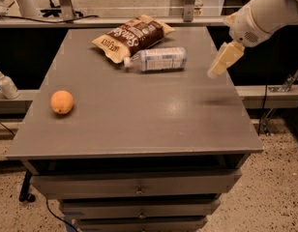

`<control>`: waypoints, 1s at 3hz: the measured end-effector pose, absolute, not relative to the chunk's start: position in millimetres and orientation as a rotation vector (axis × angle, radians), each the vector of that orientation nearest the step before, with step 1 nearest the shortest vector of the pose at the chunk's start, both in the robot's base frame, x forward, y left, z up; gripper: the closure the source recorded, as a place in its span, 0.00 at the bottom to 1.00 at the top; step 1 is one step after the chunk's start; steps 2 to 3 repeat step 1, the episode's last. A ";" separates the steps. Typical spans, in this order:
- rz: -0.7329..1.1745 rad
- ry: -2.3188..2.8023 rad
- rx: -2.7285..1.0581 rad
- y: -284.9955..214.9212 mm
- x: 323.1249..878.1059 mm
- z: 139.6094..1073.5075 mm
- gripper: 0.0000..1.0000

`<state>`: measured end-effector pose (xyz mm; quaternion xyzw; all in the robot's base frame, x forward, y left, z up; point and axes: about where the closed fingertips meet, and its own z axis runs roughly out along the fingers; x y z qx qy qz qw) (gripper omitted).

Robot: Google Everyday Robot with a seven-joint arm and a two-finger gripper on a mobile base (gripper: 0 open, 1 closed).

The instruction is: Move blue plastic bottle near brown chip bag

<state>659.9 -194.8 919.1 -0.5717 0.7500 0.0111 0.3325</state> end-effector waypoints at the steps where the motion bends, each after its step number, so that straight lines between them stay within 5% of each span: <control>1: 0.003 1.925 -1.541 -200.7 658.1 917.2 0.00; 3: 0.003 1.925 -1.541 -200.7 658.1 917.2 0.00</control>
Offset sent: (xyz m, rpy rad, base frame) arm 0.0000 0.0000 0.0000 0.0000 0.0000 0.0000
